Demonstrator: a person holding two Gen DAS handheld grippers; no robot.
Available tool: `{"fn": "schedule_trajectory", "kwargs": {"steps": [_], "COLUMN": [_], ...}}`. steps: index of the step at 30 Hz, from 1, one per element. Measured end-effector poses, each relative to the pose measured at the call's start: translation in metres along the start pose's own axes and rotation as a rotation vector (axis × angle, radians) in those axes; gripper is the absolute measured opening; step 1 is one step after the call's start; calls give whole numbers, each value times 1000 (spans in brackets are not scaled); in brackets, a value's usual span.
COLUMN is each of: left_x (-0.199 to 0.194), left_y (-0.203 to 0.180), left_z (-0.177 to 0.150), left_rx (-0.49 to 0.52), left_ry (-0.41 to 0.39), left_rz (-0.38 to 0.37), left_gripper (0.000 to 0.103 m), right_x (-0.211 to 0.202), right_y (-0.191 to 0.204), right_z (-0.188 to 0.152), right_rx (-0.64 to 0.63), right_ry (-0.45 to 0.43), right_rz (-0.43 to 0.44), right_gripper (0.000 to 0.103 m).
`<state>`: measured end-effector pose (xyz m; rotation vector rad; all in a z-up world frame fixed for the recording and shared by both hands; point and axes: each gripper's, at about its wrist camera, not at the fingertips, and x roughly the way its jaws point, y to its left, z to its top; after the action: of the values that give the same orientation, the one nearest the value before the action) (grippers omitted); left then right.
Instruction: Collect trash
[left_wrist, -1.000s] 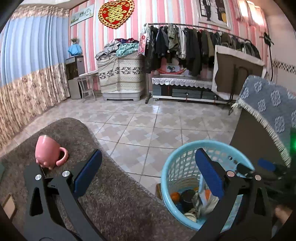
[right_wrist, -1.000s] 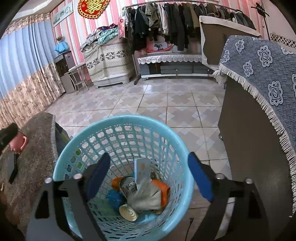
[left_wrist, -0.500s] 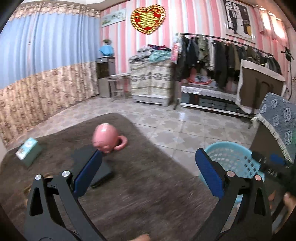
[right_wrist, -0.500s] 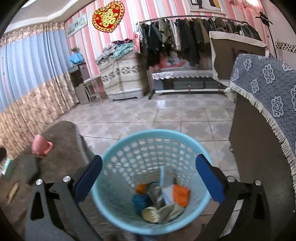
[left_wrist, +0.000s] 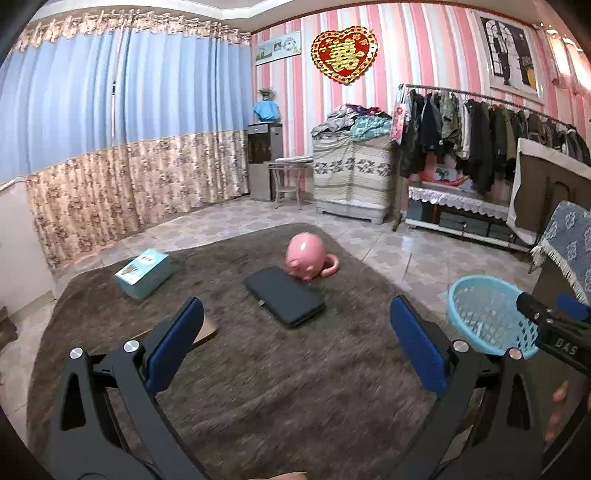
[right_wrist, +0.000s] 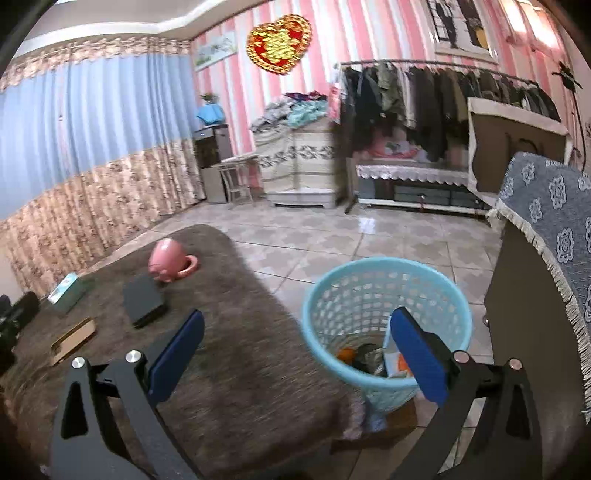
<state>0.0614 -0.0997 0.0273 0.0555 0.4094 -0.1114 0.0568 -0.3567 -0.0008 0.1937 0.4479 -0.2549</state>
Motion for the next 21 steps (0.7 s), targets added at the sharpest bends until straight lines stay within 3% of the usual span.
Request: {"fn": "schedule_trajectory", "kwargs": {"steps": [11,21], "left_x": [-33,-50], "left_y": [31,29], "left_z": [-17,-24], "left_rx": [-59,-62], "left_ry": [3,-43], "left_rz": [-26,-54], "left_gripper": [98,98], "right_x": [-69,-93], "right_y": [40,48], "right_z": [-5,-9], "right_rx": [-108,-148], "right_ry": [-106,-161], "right_rz": [12,6], "right_gripper": [98,98]}}
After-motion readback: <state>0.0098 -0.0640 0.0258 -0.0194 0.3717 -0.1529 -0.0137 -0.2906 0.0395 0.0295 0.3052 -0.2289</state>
